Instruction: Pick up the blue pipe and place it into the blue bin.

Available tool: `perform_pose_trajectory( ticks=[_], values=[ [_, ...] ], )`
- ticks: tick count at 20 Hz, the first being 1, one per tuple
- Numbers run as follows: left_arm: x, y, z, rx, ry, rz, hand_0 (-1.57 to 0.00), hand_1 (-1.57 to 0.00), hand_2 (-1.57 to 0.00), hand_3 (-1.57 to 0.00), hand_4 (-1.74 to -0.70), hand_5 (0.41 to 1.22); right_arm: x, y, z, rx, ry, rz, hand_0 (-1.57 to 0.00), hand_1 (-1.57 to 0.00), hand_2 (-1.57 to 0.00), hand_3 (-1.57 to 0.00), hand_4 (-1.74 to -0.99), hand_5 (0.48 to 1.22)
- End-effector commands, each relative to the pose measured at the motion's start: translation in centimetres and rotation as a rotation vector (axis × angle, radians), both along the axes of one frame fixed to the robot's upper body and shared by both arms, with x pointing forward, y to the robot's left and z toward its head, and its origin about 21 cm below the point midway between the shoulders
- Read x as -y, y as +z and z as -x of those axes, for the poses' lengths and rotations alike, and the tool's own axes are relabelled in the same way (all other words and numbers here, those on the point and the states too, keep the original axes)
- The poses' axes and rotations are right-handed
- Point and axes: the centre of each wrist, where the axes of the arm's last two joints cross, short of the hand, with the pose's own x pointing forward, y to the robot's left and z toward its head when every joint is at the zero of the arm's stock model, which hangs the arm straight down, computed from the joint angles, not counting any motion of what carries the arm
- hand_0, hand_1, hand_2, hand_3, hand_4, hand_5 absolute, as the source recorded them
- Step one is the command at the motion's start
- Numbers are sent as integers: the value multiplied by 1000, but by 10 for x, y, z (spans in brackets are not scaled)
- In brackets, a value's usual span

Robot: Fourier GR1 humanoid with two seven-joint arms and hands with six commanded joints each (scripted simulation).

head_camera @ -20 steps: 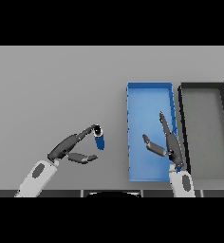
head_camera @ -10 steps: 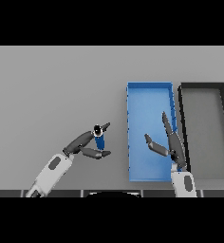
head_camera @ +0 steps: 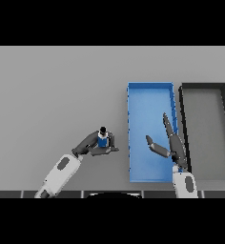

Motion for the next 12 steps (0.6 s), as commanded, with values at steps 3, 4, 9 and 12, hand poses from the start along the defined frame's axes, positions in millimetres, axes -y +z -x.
perform_pose_trajectory(
  ticks=[3,4,9,12],
  values=[
    [4,-4,5,37,-25,19,-1221,-1278,-1296,-1225,-1626,1101,-2,1,-2,-7,-6,9,1,1,1,1,-1195,603],
    [2,-7,8,57,-21,36,-1291,-1337,-1351,-1272,-1647,1125,-2,1,-2,-5,-1,8,1,1,1,1,-1191,602],
    [13,18,3,100,8,82,-1479,-1494,-1499,-1423,-1710,1190,0,2,-1,-3,-2,12,1,1,1,1,-1187,603],
    [21,34,4,138,-14,136,-1524,-1532,-1534,-1454,-1725,1205,-3,0,0,5,-5,17,1,1,1,1,-1180,604]
  ],
)
